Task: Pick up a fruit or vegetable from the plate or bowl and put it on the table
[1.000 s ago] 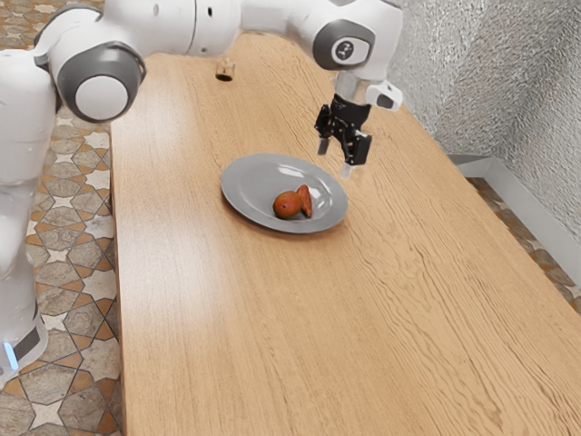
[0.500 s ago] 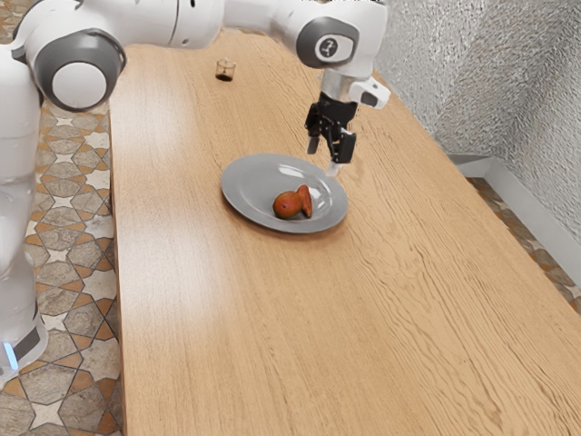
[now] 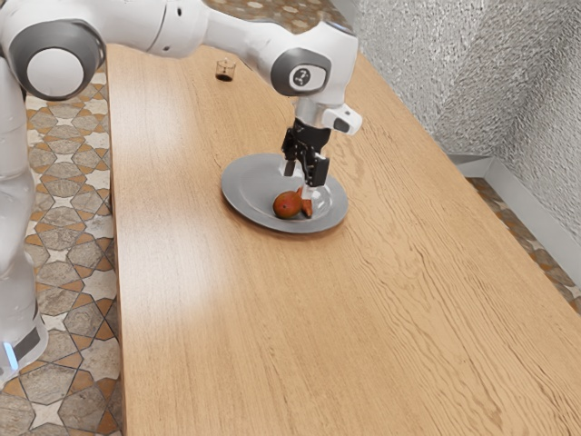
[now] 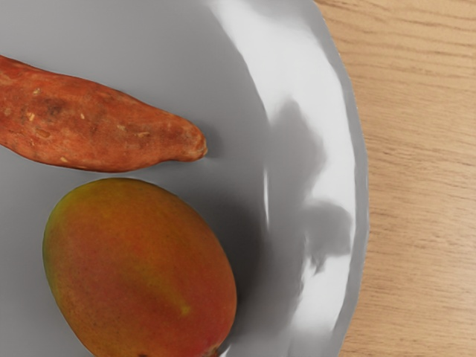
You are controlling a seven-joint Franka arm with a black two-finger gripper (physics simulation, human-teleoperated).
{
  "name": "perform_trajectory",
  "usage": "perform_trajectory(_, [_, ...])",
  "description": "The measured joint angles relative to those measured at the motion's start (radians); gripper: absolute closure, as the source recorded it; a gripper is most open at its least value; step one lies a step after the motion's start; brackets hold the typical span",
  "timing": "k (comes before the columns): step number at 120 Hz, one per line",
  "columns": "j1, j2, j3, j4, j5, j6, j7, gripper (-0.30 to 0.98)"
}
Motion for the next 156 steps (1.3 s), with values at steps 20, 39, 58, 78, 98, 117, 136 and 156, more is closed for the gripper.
perform_trajectory(20, [0.001,0.02,0.027,0.0,0.0,0.016,0.006,0.0])
perform_trajectory(39, [0.021,0.029,0.039,0.001,0.0,0.028,0.01,0.0])
perform_trajectory(58, [0.008,0.042,0.039,0.0,-0.001,0.037,0.014,0.0])
perform_trajectory(78, [0.01,0.056,0.04,0.0,-0.002,0.049,0.016,0.0])
perform_trajectory(98, [0.011,0.073,0.039,0.0,-0.005,0.055,0.019,0.0])
perform_trajectory(117, [0.011,0.09,0.039,0.001,-0.011,0.063,0.02,0.0])
perform_trajectory(136, [0.015,0.107,0.042,0.001,-0.025,0.072,0.021,0.0])
perform_trajectory(156, [0.024,0.11,0.061,0.001,-0.038,0.079,0.022,0.0])
